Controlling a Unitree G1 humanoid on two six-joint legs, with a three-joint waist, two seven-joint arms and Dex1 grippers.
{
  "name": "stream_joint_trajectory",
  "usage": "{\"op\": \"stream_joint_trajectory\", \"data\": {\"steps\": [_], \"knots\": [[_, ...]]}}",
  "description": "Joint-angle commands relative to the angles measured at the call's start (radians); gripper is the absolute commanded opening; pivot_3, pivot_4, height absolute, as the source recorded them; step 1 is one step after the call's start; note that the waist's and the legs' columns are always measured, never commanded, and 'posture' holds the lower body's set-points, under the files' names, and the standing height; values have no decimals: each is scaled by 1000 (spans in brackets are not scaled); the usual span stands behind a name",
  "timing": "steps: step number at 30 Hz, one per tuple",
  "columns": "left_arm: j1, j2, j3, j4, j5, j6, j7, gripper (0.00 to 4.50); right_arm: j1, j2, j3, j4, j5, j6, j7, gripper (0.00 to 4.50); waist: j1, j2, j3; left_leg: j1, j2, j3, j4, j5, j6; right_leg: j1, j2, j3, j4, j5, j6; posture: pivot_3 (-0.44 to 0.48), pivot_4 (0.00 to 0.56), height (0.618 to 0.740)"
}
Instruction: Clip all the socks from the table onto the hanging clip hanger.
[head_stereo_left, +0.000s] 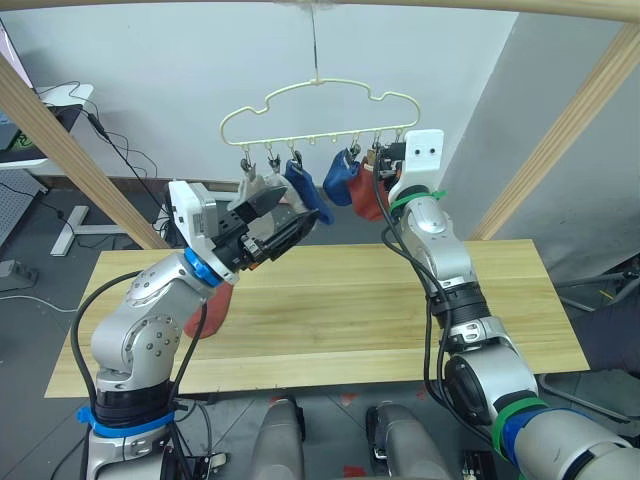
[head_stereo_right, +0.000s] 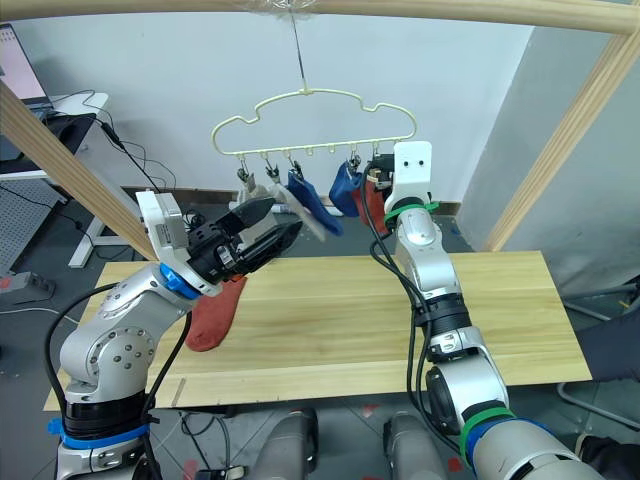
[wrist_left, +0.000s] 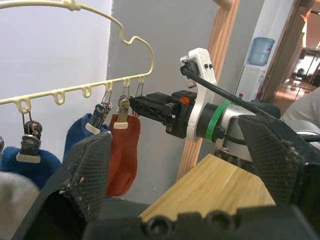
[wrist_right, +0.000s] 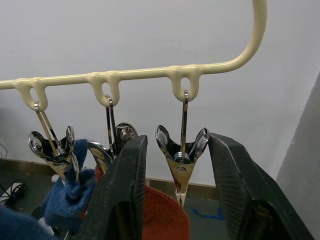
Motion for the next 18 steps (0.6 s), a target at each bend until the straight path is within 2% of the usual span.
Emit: {"op": "stream_joint_trajectory", "data": {"steps": [1, 11, 17, 18], "knots": [[-11, 11, 4, -48, -13, -19, 0, 4500, -34, 4, -14, -17, -3, -26, -3, 1952, 0, 0, 0, 0, 0, 0, 0, 0, 0, 0, 0, 0, 0, 0, 0, 121, 224, 740], [-7, 9, -2, -51, -10, -20, 4, 4500, -55, 5, -21, 19, 5, -48, 0, 1952, 0, 0, 0, 0, 0, 0, 1, 0, 0, 0, 0, 0, 1, 0, 0, 122, 225, 740], [-4, 6, -6, -56, -12, -18, 9, 4500, -62, 2, -24, 31, 6, -60, 4, 99, 0, 0, 0, 0, 0, 0, 1, 0, 0, 0, 0, 0, 2, 0, 0, 123, 226, 740], [-3, 4, -7, -57, -12, -17, 10, 4500, -62, 1, -25, 31, 5, -61, 4, 28, 0, 0, 0, 0, 0, 0, 1, 0, 0, 0, 0, 0, 2, 0, 0, 123, 226, 740]]}}
